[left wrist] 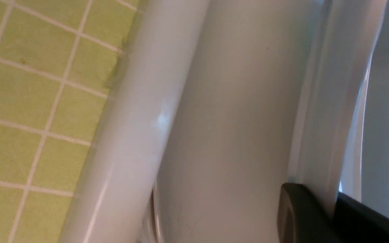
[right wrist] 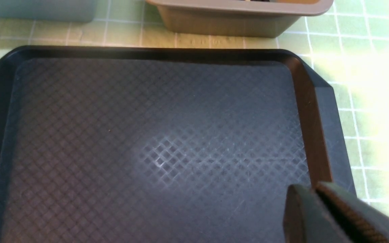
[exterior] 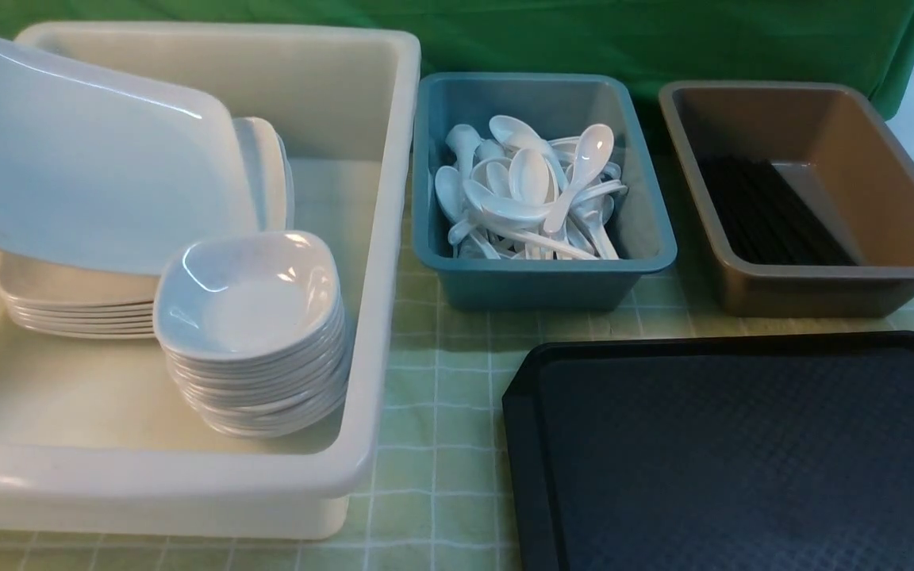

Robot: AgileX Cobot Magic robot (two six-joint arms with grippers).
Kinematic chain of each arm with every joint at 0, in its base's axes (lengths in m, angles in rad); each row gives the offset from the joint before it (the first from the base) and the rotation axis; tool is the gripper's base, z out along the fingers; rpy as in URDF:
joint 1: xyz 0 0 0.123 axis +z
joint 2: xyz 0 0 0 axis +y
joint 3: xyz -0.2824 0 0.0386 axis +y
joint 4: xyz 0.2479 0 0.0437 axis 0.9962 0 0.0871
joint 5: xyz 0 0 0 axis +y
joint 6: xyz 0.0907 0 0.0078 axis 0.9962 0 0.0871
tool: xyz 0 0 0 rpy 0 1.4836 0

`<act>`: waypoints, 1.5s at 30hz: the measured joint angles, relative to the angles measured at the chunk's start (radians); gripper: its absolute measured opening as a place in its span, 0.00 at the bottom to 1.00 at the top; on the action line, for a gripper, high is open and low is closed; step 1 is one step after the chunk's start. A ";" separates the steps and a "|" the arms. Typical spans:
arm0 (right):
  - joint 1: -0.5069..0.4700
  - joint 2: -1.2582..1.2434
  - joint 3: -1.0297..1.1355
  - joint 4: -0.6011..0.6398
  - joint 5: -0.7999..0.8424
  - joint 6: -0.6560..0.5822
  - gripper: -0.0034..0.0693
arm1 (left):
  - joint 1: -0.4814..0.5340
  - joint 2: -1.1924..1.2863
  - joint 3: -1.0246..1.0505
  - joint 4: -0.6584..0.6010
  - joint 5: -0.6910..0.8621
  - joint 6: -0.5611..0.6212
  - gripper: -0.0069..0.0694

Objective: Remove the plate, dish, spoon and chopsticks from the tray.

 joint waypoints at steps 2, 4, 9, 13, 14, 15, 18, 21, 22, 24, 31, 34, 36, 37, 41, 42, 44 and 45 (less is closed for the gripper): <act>0.000 0.000 0.000 0.006 0.001 0.001 0.10 | -0.021 0.011 0.000 0.003 -0.008 0.018 0.10; 0.000 0.000 0.000 0.010 0.002 0.001 0.10 | -0.032 0.018 0.000 0.004 -0.010 0.029 0.10; 0.000 0.000 0.000 0.031 0.003 0.001 0.11 | -0.053 0.055 0.000 0.012 -0.036 0.043 0.10; 0.000 0.000 -0.006 0.035 0.003 0.001 0.12 | -0.053 0.067 0.000 0.029 -0.043 0.043 0.12; 0.000 0.000 -0.011 0.035 0.006 -0.001 0.12 | -0.053 0.070 0.000 0.040 -0.044 0.043 0.15; 0.000 0.000 -0.018 0.036 0.010 -0.004 0.12 | -0.053 0.071 0.000 0.052 -0.045 0.044 0.18; 0.000 0.000 -0.055 0.036 0.036 -0.027 0.12 | -0.053 0.072 0.000 0.089 -0.048 0.051 0.27; 0.000 0.000 -0.134 0.036 0.078 -0.057 0.13 | -0.053 0.072 -0.007 0.123 -0.051 0.059 0.44; 0.000 0.000 -0.134 0.036 0.081 -0.059 0.13 | -0.053 0.072 -0.010 0.125 -0.051 0.060 0.45; 0.000 0.000 -0.209 0.035 0.111 -0.101 0.13 | -0.053 0.067 -0.040 0.134 -0.032 0.061 0.57; 0.000 -0.019 -0.324 0.034 0.173 -0.239 0.13 | -0.054 0.039 -0.146 0.157 0.023 -0.011 0.51; 0.000 -0.089 -0.328 0.035 0.180 -0.273 0.09 | -0.061 -0.021 -0.154 0.168 0.026 -0.016 0.22; 0.000 -0.161 -0.311 0.035 0.179 -0.284 0.07 | -0.082 -0.070 -0.154 0.178 0.026 -0.016 0.11; 0.000 -0.175 -0.309 0.035 0.179 -0.284 0.06 | -0.087 -0.074 -0.155 0.180 0.026 -0.016 0.11; 0.000 -0.353 -0.189 0.042 0.107 -0.286 0.04 | -0.181 -0.159 -0.155 0.183 0.027 -0.016 0.07; 0.000 -0.389 -0.160 0.045 0.072 -0.287 0.04 | -0.197 -0.172 -0.156 0.183 0.027 -0.016 0.07; 0.000 -0.484 -0.020 0.063 -0.068 -0.287 0.04 | -0.265 -0.207 -0.155 0.186 0.029 -0.016 0.07; 0.000 -0.491 0.006 0.068 -0.083 -0.287 0.04 | -0.277 -0.211 -0.156 0.187 0.029 -0.016 0.07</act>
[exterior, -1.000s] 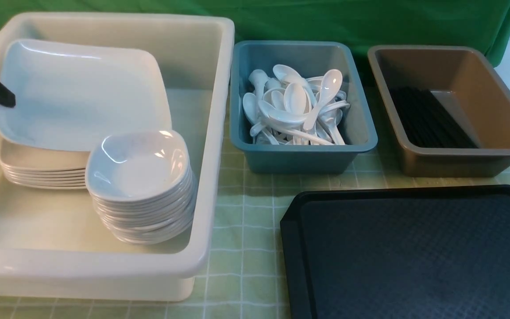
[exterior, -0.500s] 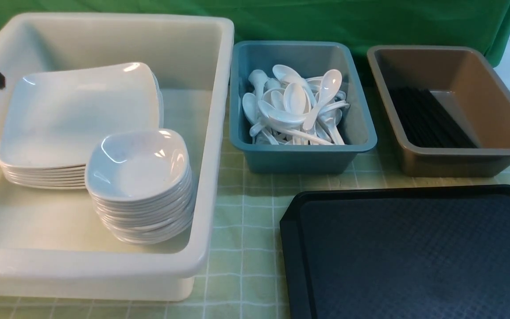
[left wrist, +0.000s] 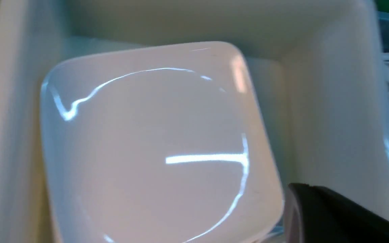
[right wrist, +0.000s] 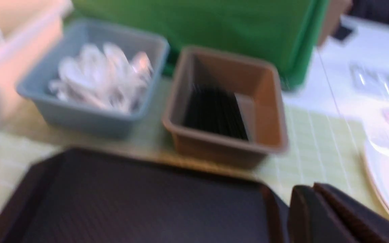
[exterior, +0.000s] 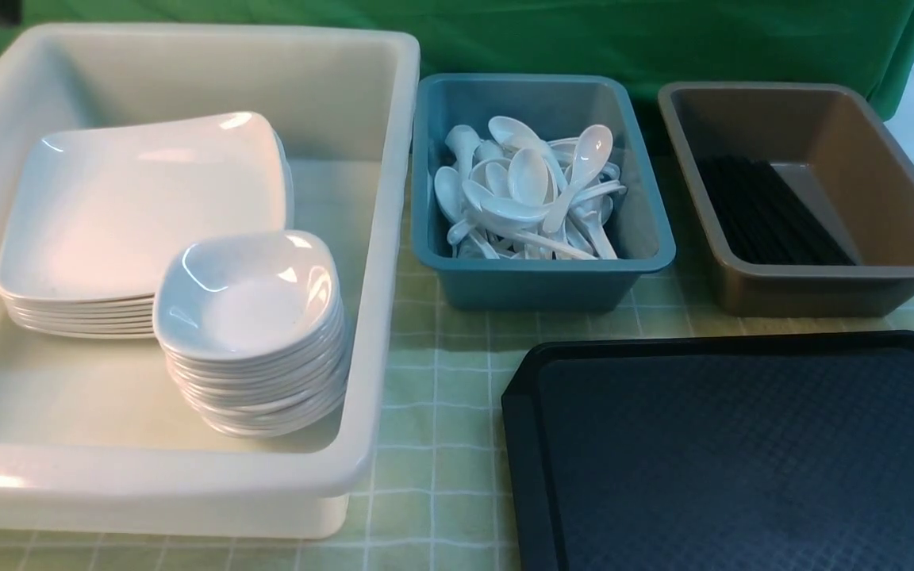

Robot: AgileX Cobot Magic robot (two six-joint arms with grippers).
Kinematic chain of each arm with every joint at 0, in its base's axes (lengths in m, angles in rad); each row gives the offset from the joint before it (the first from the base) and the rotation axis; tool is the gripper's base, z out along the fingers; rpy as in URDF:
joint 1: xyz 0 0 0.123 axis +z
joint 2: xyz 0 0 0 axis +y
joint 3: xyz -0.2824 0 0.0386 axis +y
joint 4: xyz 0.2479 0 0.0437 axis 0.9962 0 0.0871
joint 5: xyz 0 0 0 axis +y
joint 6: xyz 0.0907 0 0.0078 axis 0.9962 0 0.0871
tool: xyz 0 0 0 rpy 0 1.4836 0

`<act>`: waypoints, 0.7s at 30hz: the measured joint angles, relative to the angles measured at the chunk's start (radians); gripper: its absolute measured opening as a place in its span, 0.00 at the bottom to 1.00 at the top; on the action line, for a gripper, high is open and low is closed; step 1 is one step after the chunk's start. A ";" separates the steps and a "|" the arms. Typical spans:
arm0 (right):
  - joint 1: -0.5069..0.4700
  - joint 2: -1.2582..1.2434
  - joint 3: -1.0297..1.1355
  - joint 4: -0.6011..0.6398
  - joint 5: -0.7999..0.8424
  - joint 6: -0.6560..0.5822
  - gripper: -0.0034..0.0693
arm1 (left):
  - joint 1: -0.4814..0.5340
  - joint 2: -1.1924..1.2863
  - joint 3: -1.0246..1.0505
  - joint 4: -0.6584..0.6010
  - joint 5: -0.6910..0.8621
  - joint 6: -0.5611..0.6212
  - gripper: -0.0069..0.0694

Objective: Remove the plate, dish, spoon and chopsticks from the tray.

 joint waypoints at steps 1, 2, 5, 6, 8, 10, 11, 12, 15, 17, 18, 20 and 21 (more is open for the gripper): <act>0.000 -0.034 0.079 0.010 -0.107 0.000 0.04 | -0.036 -0.013 0.000 0.006 0.002 0.003 0.07; 0.000 -0.048 0.141 0.018 -0.189 -0.001 0.04 | -0.065 -0.021 0.000 0.007 0.002 0.005 0.07; 0.000 -0.054 0.259 0.028 -0.351 -0.002 0.04 | -0.126 -0.033 0.000 0.022 0.002 0.008 0.07; 0.000 -0.049 0.329 0.031 -0.477 -0.002 0.04 | -0.162 -0.037 0.000 0.030 0.003 0.010 0.07; 0.000 -0.041 0.370 0.031 -0.564 -0.002 0.04 | -0.190 -0.037 0.000 0.035 0.004 0.010 0.07; 0.000 -0.037 0.395 0.031 -0.616 -0.002 0.04 | -0.215 -0.037 0.000 0.038 0.004 0.014 0.07; 0.000 -0.035 0.402 0.031 -0.631 -0.002 0.04 | -0.224 -0.037 0.000 0.040 0.005 0.017 0.07; 0.000 -0.035 0.408 0.031 -0.635 -0.002 0.04 | -0.227 -0.037 0.000 0.040 0.005 0.018 0.07; 0.000 -0.034 0.412 0.031 -0.633 -0.002 0.05 | -0.229 -0.037 0.000 0.037 0.005 0.016 0.07; 0.000 -0.034 0.413 0.031 -0.632 -0.002 0.05 | -0.229 -0.037 0.000 0.037 0.005 0.004 0.07; 0.000 -0.034 0.413 0.031 -0.632 -0.002 0.06 | -0.229 -0.037 0.000 0.037 0.005 0.000 0.07; 0.000 -0.034 0.413 0.031 -0.632 -0.002 0.07 | -0.229 -0.037 0.000 0.037 0.005 -0.007 0.07; 0.000 -0.034 0.413 0.031 -0.632 -0.002 0.07 | -0.229 -0.037 0.000 0.037 0.005 -0.012 0.07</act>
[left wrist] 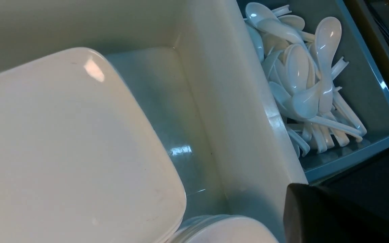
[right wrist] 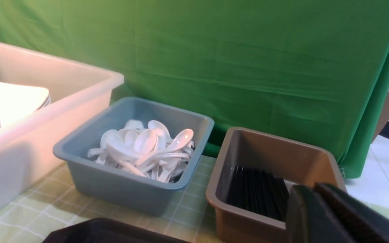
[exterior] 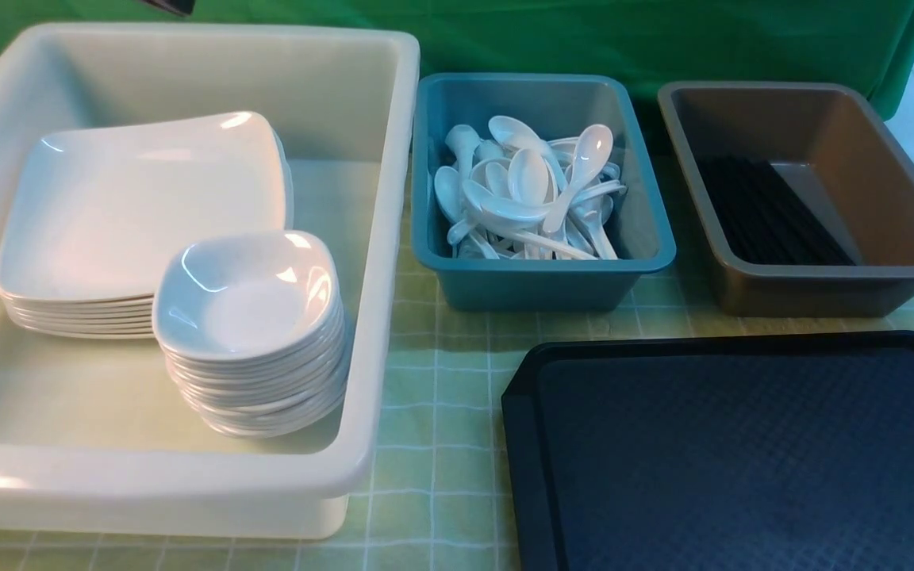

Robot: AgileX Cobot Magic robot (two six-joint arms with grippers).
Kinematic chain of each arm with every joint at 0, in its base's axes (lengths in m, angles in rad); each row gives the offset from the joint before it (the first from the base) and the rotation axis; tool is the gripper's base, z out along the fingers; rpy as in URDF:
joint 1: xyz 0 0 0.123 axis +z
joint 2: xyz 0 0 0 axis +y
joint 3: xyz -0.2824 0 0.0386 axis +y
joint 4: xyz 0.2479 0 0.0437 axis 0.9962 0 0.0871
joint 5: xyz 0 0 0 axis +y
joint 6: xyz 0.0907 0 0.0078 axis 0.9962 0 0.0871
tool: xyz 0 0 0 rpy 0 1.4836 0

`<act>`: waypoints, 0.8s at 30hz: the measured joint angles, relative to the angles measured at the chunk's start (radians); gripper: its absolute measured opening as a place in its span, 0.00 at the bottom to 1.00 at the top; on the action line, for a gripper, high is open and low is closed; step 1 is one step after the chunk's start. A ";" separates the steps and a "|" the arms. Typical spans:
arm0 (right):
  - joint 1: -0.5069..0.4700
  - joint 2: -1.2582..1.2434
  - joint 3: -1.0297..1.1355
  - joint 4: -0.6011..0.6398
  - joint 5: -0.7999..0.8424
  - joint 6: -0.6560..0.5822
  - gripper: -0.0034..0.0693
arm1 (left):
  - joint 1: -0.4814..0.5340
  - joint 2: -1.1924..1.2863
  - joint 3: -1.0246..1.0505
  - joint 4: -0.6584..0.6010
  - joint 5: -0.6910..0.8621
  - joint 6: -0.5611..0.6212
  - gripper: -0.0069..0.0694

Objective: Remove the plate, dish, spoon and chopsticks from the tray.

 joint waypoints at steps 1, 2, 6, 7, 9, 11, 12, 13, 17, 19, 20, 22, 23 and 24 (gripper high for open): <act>0.000 0.000 0.000 0.000 0.000 0.000 0.07 | 0.000 0.000 0.000 0.000 0.000 -0.006 0.07; 0.000 0.000 0.000 0.000 0.000 0.000 0.08 | 0.000 0.000 0.000 0.000 0.000 -0.011 0.07; 0.000 0.001 0.012 0.001 -0.010 0.000 0.10 | 0.000 0.000 0.000 0.000 0.000 -0.013 0.07; 0.000 0.001 0.027 0.001 -0.025 0.000 0.10 | 0.000 0.000 0.000 0.000 0.000 -0.013 0.07; 0.000 0.001 0.066 0.001 -0.059 0.000 0.11 | 0.000 0.000 0.000 -0.001 0.000 -0.014 0.07; 0.000 -0.006 0.131 0.001 -0.090 0.000 0.12 | 0.000 0.000 0.000 -0.001 0.000 -0.015 0.07; 0.000 -0.015 0.165 0.001 -0.093 0.000 0.12 | 0.000 0.000 0.000 -0.001 0.000 -0.015 0.07; -0.003 -0.022 0.185 0.001 -0.093 0.000 0.12 | 0.000 -0.001 0.000 -0.001 0.000 -0.015 0.07; -0.097 -0.084 0.304 0.003 -0.027 -0.001 0.13 | -0.010 -0.003 0.000 0.004 0.000 -0.015 0.07; -0.153 -0.112 0.342 0.003 -0.021 -0.001 0.14 | -0.018 -0.005 0.000 0.008 0.000 -0.015 0.07; -0.189 -0.131 0.365 0.003 -0.022 -0.001 0.14 | -0.026 -0.008 0.000 0.013 0.000 -0.015 0.07; -0.237 -0.160 0.401 0.003 -0.024 -0.001 0.14 | -0.043 -0.014 0.002 0.016 0.000 -0.015 0.07; -0.276 -0.175 0.425 0.003 -0.028 -0.001 0.15 | -0.050 -0.021 0.008 0.019 0.000 -0.015 0.07; -0.299 -0.185 0.437 0.003 -0.029 -0.001 0.15 | -0.060 -0.033 0.021 0.020 -0.001 -0.015 0.07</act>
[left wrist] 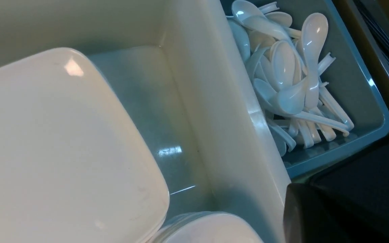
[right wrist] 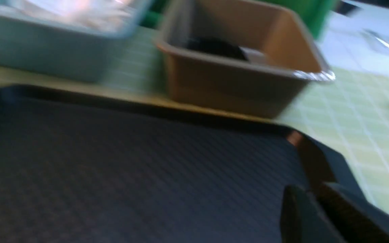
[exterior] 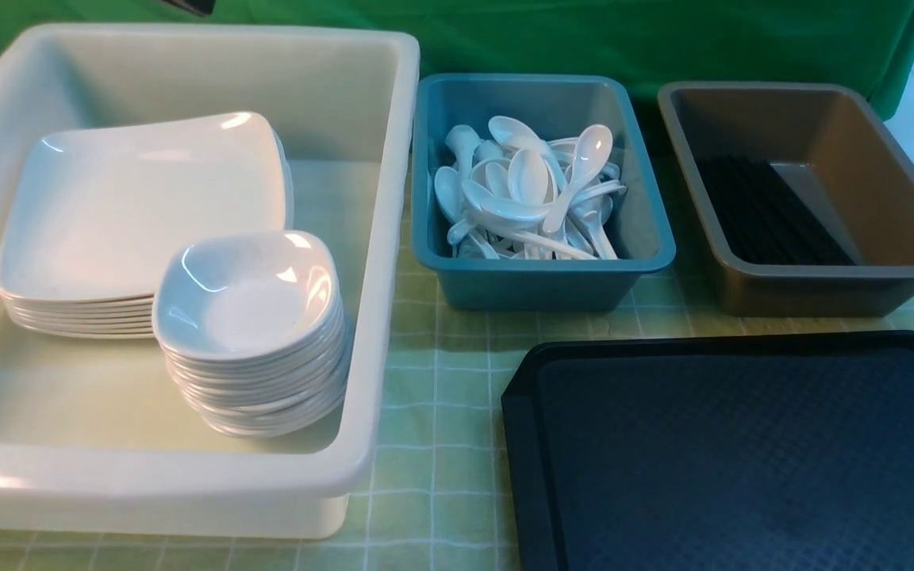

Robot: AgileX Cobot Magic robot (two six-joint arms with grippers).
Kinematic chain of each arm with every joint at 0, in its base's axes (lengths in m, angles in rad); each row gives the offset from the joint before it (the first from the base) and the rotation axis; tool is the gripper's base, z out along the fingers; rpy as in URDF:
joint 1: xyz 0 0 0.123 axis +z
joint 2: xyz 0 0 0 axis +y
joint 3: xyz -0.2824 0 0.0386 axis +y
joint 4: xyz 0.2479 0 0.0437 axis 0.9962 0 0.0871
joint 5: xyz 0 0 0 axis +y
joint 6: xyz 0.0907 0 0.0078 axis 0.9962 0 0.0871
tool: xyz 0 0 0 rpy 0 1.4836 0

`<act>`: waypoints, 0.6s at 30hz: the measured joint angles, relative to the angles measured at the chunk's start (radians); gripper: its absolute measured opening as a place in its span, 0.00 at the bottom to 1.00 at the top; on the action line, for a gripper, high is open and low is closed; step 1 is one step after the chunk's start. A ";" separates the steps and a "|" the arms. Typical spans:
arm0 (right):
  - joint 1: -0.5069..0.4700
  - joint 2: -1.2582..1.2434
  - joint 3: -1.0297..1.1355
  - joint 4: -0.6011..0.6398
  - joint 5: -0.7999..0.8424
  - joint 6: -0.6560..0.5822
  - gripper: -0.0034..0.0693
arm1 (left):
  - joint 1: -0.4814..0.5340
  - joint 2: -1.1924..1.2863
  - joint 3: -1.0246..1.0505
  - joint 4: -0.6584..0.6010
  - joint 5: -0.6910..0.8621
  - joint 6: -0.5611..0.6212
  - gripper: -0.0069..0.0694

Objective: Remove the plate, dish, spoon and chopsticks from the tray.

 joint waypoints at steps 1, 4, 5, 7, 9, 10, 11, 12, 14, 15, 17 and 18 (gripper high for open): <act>-0.031 -0.004 0.011 0.000 -0.005 0.000 0.15 | -0.014 -0.022 0.030 0.003 0.000 0.000 0.07; -0.083 -0.005 0.015 -0.001 -0.042 0.000 0.15 | -0.038 -0.105 0.121 0.028 -0.001 0.001 0.07; -0.091 -0.005 0.015 -0.001 -0.054 0.000 0.15 | -0.041 -0.134 0.164 0.036 -0.002 0.002 0.07; -0.100 -0.006 0.015 -0.001 -0.061 0.000 0.15 | -0.045 -0.210 0.256 0.054 -0.002 0.002 0.07; -0.102 -0.006 0.015 -0.001 -0.062 0.000 0.16 | -0.046 -0.297 0.350 0.078 -0.002 0.002 0.07; -0.102 -0.006 0.015 -0.001 -0.065 0.000 0.16 | -0.046 -0.340 0.414 0.092 -0.002 0.002 0.07; -0.102 -0.006 0.015 -0.001 -0.064 0.000 0.16 | -0.046 -0.406 0.495 0.116 -0.006 0.002 0.07; -0.102 -0.006 0.015 -0.001 -0.064 0.000 0.16 | -0.046 -0.450 0.553 0.129 -0.016 0.002 0.07; -0.102 -0.006 0.015 -0.001 -0.064 0.000 0.17 | -0.046 -0.562 0.706 0.144 -0.075 0.001 0.07; -0.102 -0.006 0.015 -0.001 -0.064 0.000 0.17 | -0.046 -0.621 0.784 0.141 -0.122 -0.002 0.07; -0.102 -0.006 0.015 -0.001 -0.064 0.000 0.18 | -0.046 -0.728 0.911 0.112 -0.236 -0.004 0.07; -0.102 -0.006 0.015 -0.001 -0.064 0.000 0.18 | -0.046 -0.787 0.989 0.088 -0.313 -0.003 0.07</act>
